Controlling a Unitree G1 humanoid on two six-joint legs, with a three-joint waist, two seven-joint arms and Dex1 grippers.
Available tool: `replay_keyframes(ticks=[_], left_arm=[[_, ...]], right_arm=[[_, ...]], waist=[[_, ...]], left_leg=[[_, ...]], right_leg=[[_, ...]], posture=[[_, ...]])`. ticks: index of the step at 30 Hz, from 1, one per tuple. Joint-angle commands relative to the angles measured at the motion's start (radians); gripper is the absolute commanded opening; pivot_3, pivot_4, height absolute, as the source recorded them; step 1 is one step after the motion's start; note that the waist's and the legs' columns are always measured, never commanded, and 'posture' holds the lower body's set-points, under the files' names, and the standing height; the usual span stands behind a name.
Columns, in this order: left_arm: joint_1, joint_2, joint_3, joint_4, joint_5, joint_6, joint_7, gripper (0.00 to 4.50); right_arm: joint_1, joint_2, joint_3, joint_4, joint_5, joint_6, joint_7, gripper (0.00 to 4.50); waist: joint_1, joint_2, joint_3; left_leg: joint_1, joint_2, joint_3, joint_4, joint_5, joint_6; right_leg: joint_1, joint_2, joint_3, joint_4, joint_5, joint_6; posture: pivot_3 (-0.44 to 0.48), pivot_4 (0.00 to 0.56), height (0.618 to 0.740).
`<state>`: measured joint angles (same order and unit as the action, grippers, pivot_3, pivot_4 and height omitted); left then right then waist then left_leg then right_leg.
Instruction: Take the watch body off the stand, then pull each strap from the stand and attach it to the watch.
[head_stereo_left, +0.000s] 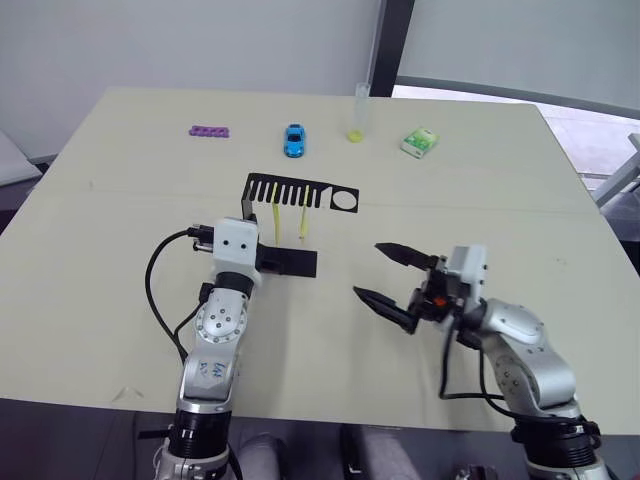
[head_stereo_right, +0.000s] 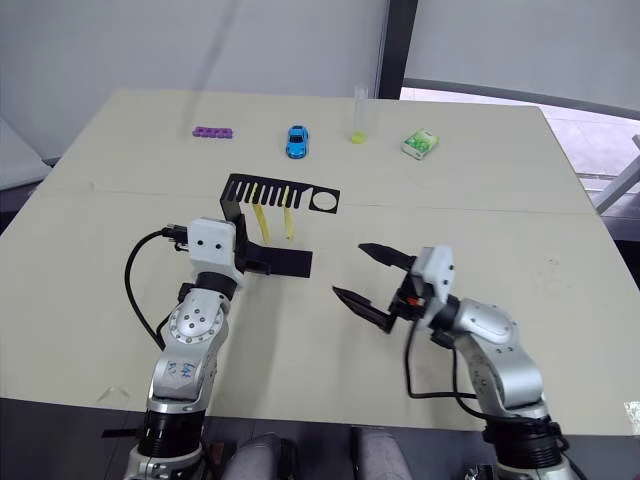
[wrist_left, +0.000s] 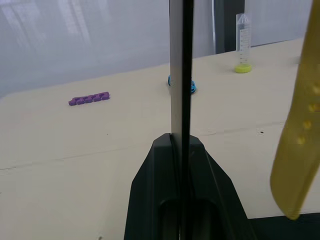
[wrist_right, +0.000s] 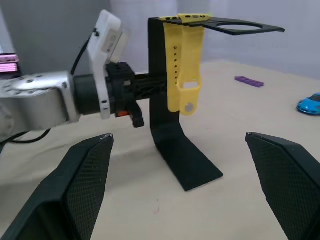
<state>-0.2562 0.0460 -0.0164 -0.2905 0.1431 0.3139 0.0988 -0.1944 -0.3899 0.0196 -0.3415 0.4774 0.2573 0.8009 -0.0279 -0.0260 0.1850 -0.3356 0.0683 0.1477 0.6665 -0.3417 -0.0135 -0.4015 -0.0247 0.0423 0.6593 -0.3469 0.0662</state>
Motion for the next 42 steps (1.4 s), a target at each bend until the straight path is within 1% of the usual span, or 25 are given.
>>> replay_keyframes(ticks=[1, 4, 6, 11, 13, 20, 22, 28, 31, 42], left_arm=[[-0.025, -0.042, 0.012, 0.023, -0.038, -0.054, 0.012, 0.03], [-0.026, -0.087, 0.025, 0.064, -0.059, -0.079, 0.039, 0.03], [-0.028, -0.101, 0.028, 0.087, -0.066, -0.098, 0.044, 0.03], [-0.048, -0.107, 0.018, 0.127, -0.060, -0.118, 0.057, 0.03], [-0.055, -0.104, 0.011, 0.128, -0.056, -0.117, 0.057, 0.03], [-0.054, -0.094, 0.000, 0.116, -0.053, -0.107, 0.048, 0.03], [-0.055, -0.093, -0.001, 0.116, -0.053, -0.107, 0.046, 0.03], [-0.044, -0.092, -0.009, 0.103, -0.050, -0.107, 0.042, 0.03], [-0.030, -0.092, -0.010, 0.093, -0.049, -0.105, 0.043, 0.03], [-0.018, -0.095, -0.009, 0.080, -0.049, -0.099, 0.048, 0.03]], right_arm=[[-0.041, 0.062, 0.037, -0.126, 0.003, 0.105, -0.161, 4.50], [-0.075, 0.128, 0.081, -0.149, -0.024, 0.162, -0.261, 4.50], [-0.098, 0.164, 0.108, -0.131, -0.073, 0.173, -0.323, 4.50], [-0.135, 0.229, 0.161, -0.046, -0.160, 0.144, -0.386, 4.50], [-0.149, 0.259, 0.163, -0.009, -0.189, 0.131, -0.419, 4.50], [-0.199, 0.333, 0.187, 0.095, -0.259, 0.065, -0.458, 4.50], [-0.214, 0.354, 0.198, 0.120, -0.268, 0.047, -0.450, 4.50], [-0.256, 0.389, 0.195, 0.162, -0.270, 0.025, -0.443, 4.50], [-0.287, 0.413, 0.183, 0.188, -0.269, 0.023, -0.464, 4.50], [-0.307, 0.426, 0.155, 0.227, -0.290, -0.003, -0.478, 4.50]], waist=[[0.000, 0.000, 0.000], [0.000, 0.000, 0.000], [0.000, -0.001, -0.001], [0.000, -0.002, -0.001], [0.000, -0.002, -0.001], [-0.001, -0.002, -0.001], [-0.001, -0.002, -0.001], [-0.001, -0.002, -0.001], [-0.003, -0.002, -0.001], [-0.004, -0.002, -0.001]], left_leg=[[0.000, 0.000, 0.000, 0.000, 0.000, 0.000], [-0.001, 0.000, 0.000, 0.000, 0.000, 0.000], [-0.001, 0.000, 0.000, 0.000, 0.000, 0.000], [-0.001, -0.001, 0.000, 0.000, 0.000, 0.000], [-0.001, -0.001, 0.001, 0.000, 0.000, 0.000], [-0.002, -0.001, 0.001, 0.000, 0.000, 0.000], [-0.002, -0.001, 0.002, 0.000, 0.000, 0.000], [-0.004, -0.001, 0.002, 0.000, 0.000, 0.001], [-0.004, -0.001, 0.002, 0.000, 0.000, 0.001], [-0.006, -0.001, 0.002, 0.000, 0.000, 0.001]], right_leg=[[0.000, 0.000, 0.000, 0.000, 0.000, 0.000], [-0.001, 0.000, 0.000, 0.001, 0.000, 0.000], [-0.001, 0.000, 0.000, 0.001, 0.000, 0.000], [-0.001, 0.000, -0.001, 0.000, 0.000, 0.000], [-0.002, 0.000, -0.001, 0.000, 0.000, 0.000], [-0.004, 0.000, -0.001, 0.001, 0.000, 0.000], [-0.004, 0.000, -0.001, 0.001, 0.000, 0.000], [-0.006, -0.001, -0.001, 0.002, 0.000, 0.000], [-0.006, -0.001, -0.001, 0.002, 0.000, 0.000], [-0.008, -0.001, -0.001, 0.002, 0.000, 0.000]], posture=[[0.000, 0.150, 0.740], [0.000, 0.150, 0.740], [0.000, 0.150, 0.740], [0.000, 0.150, 0.740], [0.000, 0.150, 0.740], [0.000, 0.150, 0.740], [0.000, 0.150, 0.740], [0.000, 0.150, 0.740], [0.000, 0.150, 0.740], [0.000, 0.150, 0.740]])
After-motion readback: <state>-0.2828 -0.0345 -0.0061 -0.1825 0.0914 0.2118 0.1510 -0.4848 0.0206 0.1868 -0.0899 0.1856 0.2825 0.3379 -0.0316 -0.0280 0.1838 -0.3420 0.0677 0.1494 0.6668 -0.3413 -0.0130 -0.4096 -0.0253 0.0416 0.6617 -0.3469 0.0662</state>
